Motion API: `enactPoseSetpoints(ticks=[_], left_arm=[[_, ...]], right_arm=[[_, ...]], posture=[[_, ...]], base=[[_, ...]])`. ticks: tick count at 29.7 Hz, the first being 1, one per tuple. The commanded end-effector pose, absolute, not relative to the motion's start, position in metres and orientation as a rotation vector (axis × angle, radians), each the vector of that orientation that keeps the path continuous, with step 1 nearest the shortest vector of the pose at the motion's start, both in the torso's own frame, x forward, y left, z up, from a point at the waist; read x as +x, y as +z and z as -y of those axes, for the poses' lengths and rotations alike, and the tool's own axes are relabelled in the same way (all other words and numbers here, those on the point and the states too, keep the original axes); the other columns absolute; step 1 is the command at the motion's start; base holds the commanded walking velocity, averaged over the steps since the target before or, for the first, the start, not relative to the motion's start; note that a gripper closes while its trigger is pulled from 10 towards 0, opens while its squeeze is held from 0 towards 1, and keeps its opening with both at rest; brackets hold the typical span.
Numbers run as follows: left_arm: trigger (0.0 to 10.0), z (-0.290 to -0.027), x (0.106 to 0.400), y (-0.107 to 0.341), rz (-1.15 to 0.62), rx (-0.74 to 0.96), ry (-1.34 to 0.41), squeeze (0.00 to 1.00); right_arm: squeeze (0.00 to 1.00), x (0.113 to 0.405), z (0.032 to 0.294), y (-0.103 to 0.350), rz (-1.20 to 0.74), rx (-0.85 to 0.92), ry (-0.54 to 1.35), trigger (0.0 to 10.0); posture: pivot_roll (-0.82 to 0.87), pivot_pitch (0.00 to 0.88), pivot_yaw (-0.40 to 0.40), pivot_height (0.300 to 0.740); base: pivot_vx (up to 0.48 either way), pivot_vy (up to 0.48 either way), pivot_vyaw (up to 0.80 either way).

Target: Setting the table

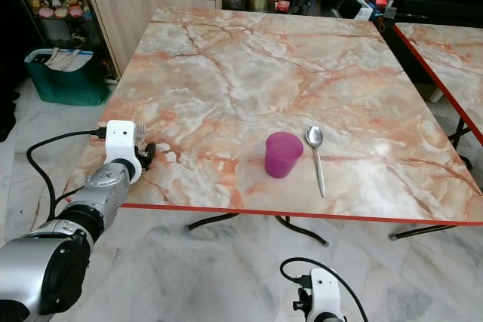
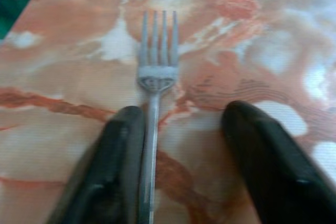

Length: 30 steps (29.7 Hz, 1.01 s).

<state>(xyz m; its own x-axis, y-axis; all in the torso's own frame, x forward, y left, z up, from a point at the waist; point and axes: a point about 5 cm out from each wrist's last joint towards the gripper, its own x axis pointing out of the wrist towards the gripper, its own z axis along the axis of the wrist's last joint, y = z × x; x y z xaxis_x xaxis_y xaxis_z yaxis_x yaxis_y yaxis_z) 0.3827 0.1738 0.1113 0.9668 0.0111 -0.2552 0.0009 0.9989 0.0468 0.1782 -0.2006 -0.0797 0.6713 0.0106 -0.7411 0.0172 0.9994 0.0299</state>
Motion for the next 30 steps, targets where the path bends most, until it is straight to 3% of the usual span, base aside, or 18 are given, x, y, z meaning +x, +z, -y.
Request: enactPoseSetpoints(ticks=[1, 30], left_arm=[[0.0, -0.169, 0.376, 0.095, -0.346, 0.044, -0.019, 0.0], [0.0, -0.174, 0.362, 0.073, -0.387, 0.039, 0.003, 0.0]], right_arm=[[0.0, 0.174, 0.205, -0.081, -0.849, 0.044, -0.027, 10.0], [0.0, 0.19, 0.199, -0.076, -0.845, 0.043, -0.023, 10.0]], posture=[[-0.11, 0.103, -0.079, 0.74], [-0.09, 0.0, -0.066, 0.74]], base=[[0.0, 0.0, 0.0], [0.0, 0.0, 0.0]])
